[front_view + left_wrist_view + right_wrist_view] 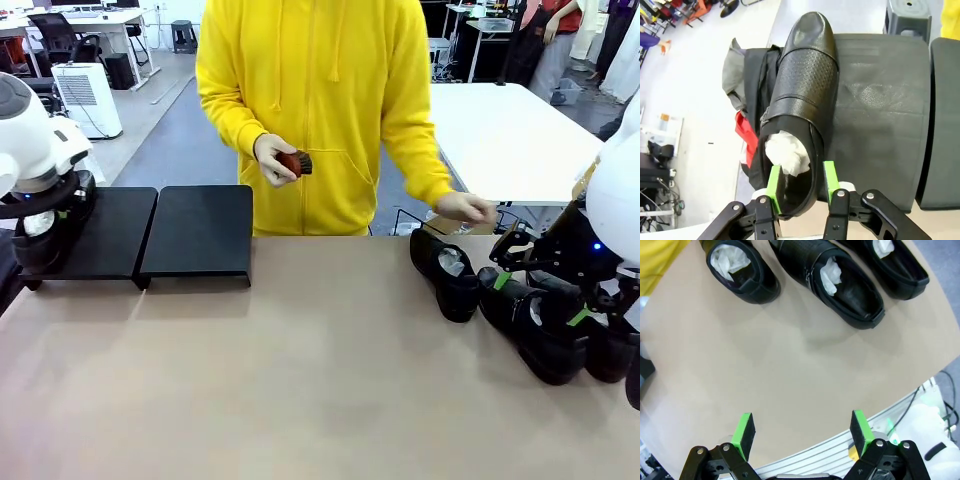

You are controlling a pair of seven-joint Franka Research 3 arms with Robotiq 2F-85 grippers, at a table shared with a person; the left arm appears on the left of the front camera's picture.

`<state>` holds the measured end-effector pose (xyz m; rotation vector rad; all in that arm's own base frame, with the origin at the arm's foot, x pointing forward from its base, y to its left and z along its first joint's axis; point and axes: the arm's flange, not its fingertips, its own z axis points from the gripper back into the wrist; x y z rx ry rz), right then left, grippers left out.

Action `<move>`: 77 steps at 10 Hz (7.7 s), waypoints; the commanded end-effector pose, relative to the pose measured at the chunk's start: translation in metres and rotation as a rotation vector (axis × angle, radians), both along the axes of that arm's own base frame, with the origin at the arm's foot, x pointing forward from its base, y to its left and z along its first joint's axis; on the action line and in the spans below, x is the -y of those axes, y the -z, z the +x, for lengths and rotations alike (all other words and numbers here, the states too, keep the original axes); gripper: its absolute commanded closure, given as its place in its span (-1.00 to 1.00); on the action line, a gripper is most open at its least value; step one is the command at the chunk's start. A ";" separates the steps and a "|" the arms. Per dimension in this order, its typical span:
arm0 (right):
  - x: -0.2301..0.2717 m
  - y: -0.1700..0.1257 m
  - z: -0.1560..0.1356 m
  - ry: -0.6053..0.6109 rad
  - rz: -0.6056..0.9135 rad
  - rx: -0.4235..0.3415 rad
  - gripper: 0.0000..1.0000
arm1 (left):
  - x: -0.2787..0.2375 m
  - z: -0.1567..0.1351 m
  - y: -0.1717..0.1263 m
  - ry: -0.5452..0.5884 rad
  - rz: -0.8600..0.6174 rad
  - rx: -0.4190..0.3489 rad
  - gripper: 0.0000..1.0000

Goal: Organize the shoes by placing them on the stand.
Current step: Place the Shoe from the middle of the table onto the Shoes Stand, then pick up one Shoe and place it in the middle of the table.

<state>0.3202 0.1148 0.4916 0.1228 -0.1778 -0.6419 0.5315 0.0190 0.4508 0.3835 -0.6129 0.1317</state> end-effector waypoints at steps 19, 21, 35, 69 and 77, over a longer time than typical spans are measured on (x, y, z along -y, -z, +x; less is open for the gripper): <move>-0.001 0.005 -0.001 -0.002 0.017 0.016 -1.00 | 0.138 -0.101 0.000 0.384 -0.301 -0.255 0.12; -0.001 0.005 -0.001 -0.002 0.017 0.016 -1.00 | 0.138 -0.101 0.000 0.384 -0.301 -0.255 0.12; 0.000 0.000 0.000 -0.001 0.000 0.000 -1.00 | 0.220 -0.198 -0.009 0.302 -0.653 -0.473 -1.00; -0.070 0.121 0.235 -0.672 -0.161 -0.048 -1.00 | 0.223 -0.200 -0.002 0.333 -0.650 -0.529 -1.00; -0.077 0.141 0.237 -0.698 -0.169 -0.113 -1.00 | 0.223 -0.200 -0.002 0.333 -0.650 -0.529 -1.00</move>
